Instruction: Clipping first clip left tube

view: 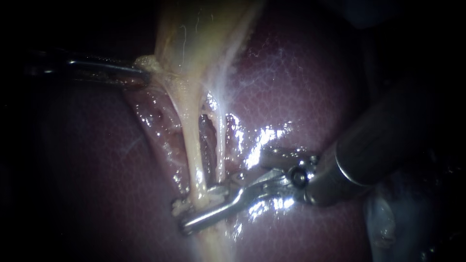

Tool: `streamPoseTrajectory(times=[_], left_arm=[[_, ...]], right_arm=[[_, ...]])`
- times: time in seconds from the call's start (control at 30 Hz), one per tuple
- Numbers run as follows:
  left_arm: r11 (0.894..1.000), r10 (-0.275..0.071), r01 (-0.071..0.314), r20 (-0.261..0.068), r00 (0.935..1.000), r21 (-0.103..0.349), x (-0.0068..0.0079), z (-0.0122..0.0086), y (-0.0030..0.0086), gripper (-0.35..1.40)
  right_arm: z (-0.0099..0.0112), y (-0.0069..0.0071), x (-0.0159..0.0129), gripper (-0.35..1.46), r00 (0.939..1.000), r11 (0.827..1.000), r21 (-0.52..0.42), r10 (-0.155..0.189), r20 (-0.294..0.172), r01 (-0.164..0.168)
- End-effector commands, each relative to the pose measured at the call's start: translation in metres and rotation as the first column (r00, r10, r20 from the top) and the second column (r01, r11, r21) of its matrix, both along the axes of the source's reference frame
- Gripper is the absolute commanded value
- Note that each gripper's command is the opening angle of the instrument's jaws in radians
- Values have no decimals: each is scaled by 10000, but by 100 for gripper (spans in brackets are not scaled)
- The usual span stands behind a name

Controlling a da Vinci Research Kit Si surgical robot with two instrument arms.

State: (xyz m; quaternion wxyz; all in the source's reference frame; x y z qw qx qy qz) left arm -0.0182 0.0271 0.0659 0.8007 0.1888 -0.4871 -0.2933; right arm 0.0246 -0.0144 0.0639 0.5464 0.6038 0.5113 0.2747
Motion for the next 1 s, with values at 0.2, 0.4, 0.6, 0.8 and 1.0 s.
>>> streamPoseTrajectory(times=[0.2, 0.4, 0.6, 0.8, 1.0], left_arm=[[10000, 0, 0, 0, 10000, 0, 0, 0, 0, -35], [10000, 0, 0, 0, 10000, 1, 0, 0, 0, -35], [10000, -1, 1, 0, 10000, 1, 0, 0, 0, -35], [10000, 0, 0, 0, 10000, 0, 0, 0, 0, -35], [10000, 1, -1, 0, 10000, -4, -1, 1, 0, -35]], right_arm=[[-9, 8, 0, 35, 9997, 9997, 27, 227, 100, -227], [-13, 12, 1, 33, 9993, 9994, 15, 342, 132, -343], [-19, 9, 2, 33, 9993, 9993, 36, 360, 117, -361], [-28, 5, 4, 33, 9995, 9995, 62, 320, 55, -321], [-33, 7, 5, 27, 9992, 9992, -57, 386, -30, -386]])
